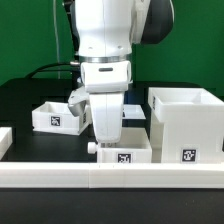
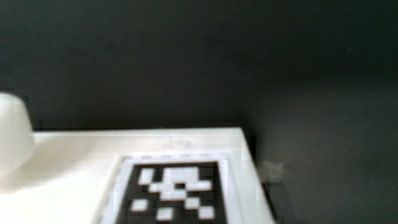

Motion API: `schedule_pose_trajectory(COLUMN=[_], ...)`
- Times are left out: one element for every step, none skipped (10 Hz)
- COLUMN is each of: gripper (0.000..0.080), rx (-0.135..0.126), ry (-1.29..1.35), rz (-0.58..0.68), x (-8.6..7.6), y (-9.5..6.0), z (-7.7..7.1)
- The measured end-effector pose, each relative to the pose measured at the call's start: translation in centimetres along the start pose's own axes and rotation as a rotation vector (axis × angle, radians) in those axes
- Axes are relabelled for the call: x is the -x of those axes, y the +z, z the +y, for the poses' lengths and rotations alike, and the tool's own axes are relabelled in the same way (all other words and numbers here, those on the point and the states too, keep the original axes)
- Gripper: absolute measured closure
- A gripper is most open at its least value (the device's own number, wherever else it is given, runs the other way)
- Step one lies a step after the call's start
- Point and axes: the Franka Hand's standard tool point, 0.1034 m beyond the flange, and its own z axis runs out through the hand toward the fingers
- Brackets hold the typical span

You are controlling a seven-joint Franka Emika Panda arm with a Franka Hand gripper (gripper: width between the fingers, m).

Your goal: Assemble drawer

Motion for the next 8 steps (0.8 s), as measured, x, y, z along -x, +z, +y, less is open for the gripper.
schedule_pose_trajectory(gripper=[0.0758, 0.0758, 0.0758, 0.0758, 0.0758, 0.0758, 0.0758, 0.0758], rx=[-0.001, -0.001, 0.005, 0.022, 0.019, 0.019, 0.019, 0.020], ry=[-0.003, -0.017, -0.024, -0.021, -0.019, -0.018, -0.018, -0.023], rz=[0.000, -0.003, -0.005, -0.004, -0.004, -0.004, -0.004, -0.005], x=[-0.07, -0.39, -0.67, -0.75, -0.63, -0.62, -0.61, -0.78], y=[0.04, 0.10, 0.10, 0.10, 0.12, 0.12, 0.13, 0.14], z=[-0.01, 0.00, 0.13, 0.26, 0.21, 0.21, 0.21, 0.23])
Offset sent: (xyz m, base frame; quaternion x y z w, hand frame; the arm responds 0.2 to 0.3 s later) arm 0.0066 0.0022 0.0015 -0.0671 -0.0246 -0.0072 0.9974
